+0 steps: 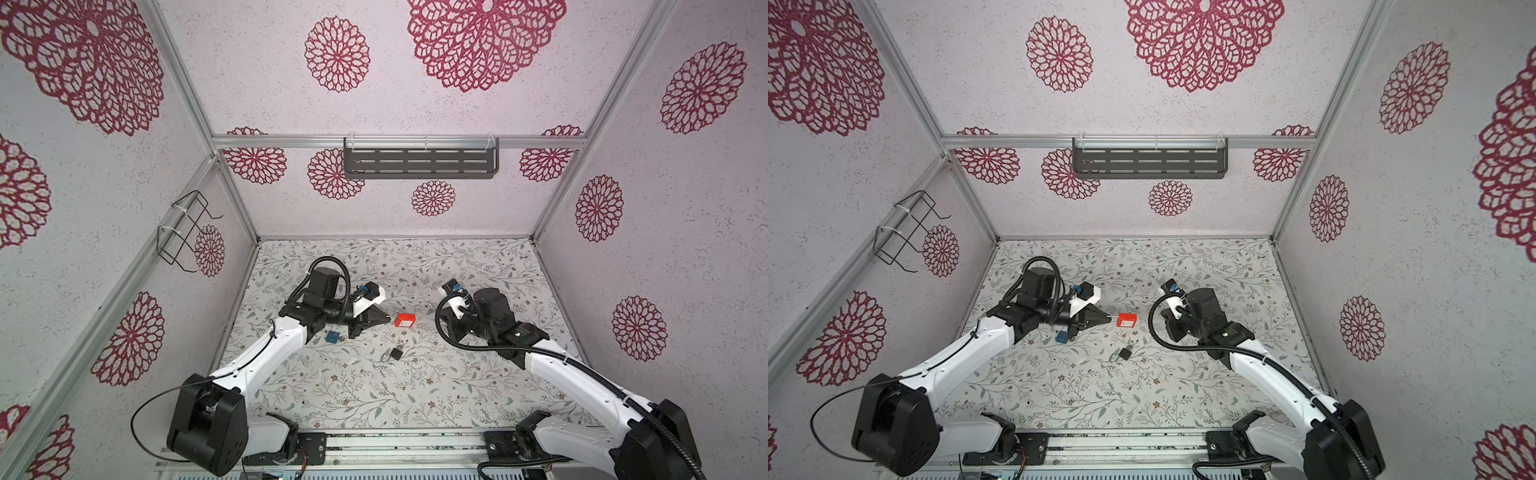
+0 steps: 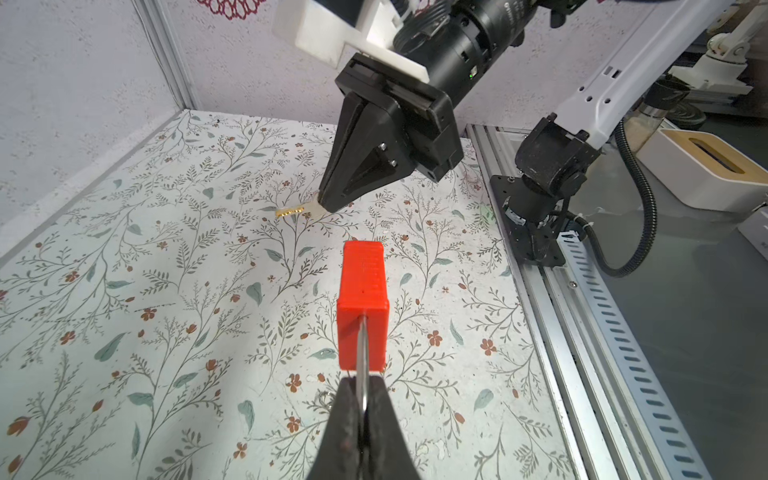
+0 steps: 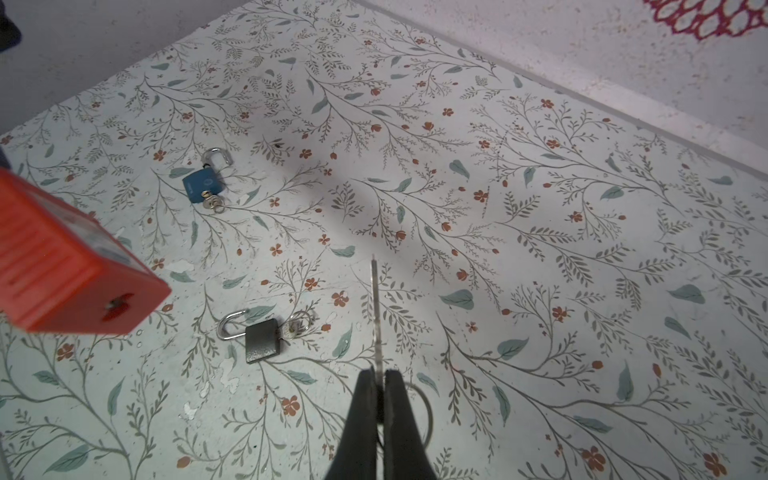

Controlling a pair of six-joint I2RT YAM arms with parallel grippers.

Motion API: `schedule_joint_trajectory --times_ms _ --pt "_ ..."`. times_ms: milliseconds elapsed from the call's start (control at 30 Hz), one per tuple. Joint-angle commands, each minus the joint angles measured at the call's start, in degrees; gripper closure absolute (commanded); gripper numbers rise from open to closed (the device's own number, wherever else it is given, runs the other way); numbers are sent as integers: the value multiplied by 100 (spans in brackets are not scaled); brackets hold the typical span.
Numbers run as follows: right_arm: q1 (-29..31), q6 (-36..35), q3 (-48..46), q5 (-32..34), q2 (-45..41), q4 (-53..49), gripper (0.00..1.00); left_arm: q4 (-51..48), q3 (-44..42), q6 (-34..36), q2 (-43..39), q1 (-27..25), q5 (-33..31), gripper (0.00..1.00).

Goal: Lock with the key

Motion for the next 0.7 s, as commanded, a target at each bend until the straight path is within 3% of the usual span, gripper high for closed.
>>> schedule_joint_trajectory --times_ms 0,367,667 --pt "-37 402 -107 423 -66 414 100 -612 517 501 411 41 54 100" --pt "-37 690 -643 1235 -654 355 100 -3456 3151 1974 2696 -230 -512 100" --pt "-33 885 -990 1657 -1180 222 100 -4036 4570 1820 4090 -685 -934 100"
